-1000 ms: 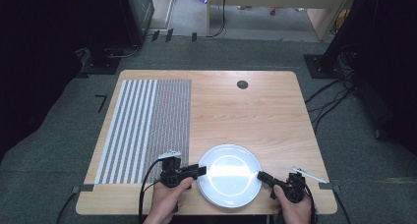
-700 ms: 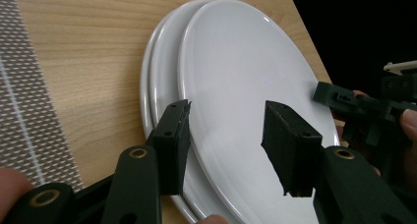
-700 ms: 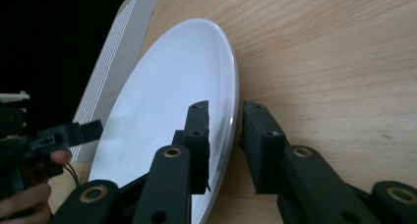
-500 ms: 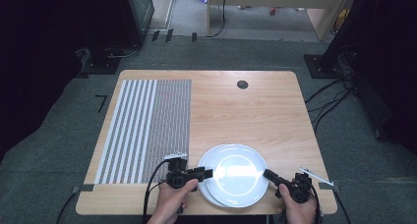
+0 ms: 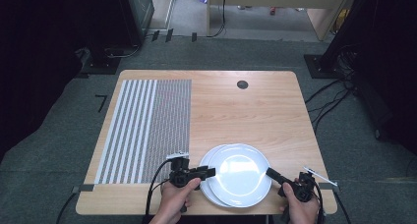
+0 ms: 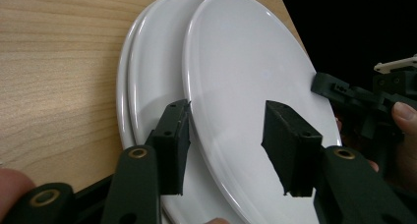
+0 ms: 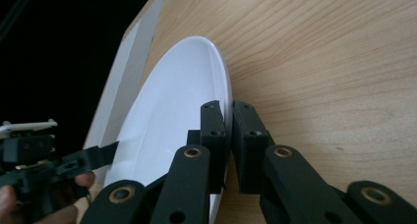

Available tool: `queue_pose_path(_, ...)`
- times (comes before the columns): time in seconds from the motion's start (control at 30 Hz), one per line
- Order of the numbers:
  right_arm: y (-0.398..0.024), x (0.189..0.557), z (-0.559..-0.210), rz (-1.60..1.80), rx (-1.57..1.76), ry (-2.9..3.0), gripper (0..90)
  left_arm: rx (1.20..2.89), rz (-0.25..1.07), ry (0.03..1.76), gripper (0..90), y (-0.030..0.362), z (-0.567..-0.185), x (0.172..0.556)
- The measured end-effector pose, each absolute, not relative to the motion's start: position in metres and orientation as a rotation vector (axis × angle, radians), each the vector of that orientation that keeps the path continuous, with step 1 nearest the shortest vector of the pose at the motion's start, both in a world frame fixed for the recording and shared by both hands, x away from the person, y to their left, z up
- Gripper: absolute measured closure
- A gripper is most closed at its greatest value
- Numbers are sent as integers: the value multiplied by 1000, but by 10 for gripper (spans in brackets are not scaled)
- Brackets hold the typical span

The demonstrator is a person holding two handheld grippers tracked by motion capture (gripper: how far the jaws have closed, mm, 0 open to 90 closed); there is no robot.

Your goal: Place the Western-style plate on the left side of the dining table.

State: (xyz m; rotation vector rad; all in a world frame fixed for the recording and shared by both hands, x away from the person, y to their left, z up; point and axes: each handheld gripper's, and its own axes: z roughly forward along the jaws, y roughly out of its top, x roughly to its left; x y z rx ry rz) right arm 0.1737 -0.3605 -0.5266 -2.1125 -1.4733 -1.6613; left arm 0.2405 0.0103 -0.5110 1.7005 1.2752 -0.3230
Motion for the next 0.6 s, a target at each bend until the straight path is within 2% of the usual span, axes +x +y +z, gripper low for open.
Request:
queue_pose_path(0.17,-362,172,-527,-1691,-2115,-1430,879,1692,-310,1272,693,10,-510,239)
queue_pose_path(0.3,-364,171,-526,-1719,-2084,-1414,881,1699,-321,1260,705,8,-508,236)
queue_pose_path(0.6,-360,174,-517,-1737,-2077,-1360,882,1674,-283,1251,797,16,-494,237)
